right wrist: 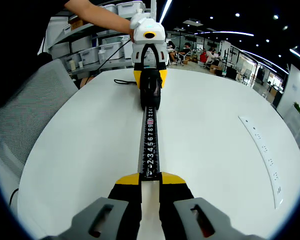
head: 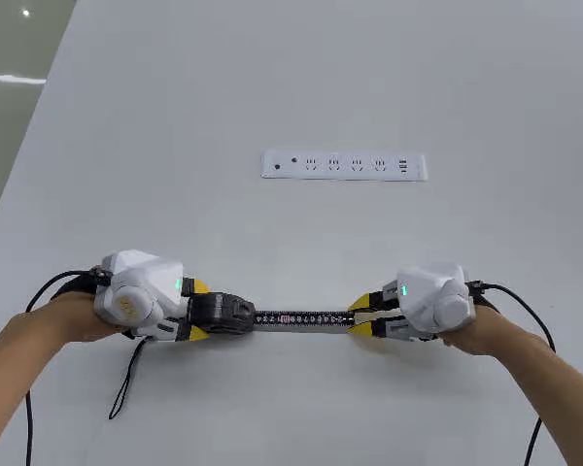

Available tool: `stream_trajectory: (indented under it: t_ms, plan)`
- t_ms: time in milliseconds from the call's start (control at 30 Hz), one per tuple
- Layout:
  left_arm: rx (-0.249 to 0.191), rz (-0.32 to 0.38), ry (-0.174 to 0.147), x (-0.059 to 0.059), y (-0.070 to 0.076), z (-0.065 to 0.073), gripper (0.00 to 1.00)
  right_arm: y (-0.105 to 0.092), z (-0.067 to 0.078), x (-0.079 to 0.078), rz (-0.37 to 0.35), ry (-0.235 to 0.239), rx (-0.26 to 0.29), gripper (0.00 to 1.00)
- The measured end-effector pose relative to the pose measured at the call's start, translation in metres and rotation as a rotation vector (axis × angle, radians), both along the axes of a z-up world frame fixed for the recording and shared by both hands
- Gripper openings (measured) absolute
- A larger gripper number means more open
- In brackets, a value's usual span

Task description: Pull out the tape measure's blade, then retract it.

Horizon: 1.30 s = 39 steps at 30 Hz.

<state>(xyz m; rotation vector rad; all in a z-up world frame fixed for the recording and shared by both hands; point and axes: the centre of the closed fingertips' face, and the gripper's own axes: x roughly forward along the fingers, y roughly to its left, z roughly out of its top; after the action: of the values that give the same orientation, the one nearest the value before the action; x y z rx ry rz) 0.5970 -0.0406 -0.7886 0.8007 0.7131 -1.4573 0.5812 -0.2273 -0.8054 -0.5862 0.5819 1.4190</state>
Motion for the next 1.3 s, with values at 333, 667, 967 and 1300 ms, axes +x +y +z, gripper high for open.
stream_trajectory:
  t_ms: [333, 667, 967, 1300]
  plan:
    - [0.003, -0.003, 0.000, 0.000, 0.000, 0.000, 0.27, -0.005, 0.000, 0.000, -0.001, 0.001, -0.002, 0.10]
    - [0.006, -0.006, -0.002, 0.000, 0.000, 0.001, 0.27, -0.010, 0.001, 0.000, -0.002, 0.003, -0.006, 0.10]
    - [0.008, -0.008, -0.002, -0.001, -0.001, 0.001, 0.27, -0.014, 0.000, -0.001, -0.004, 0.004, -0.012, 0.10]
    - [0.006, -0.009, -0.002, 0.000, -0.001, 0.001, 0.27, -0.020, 0.000, -0.002, -0.007, 0.007, -0.016, 0.10]
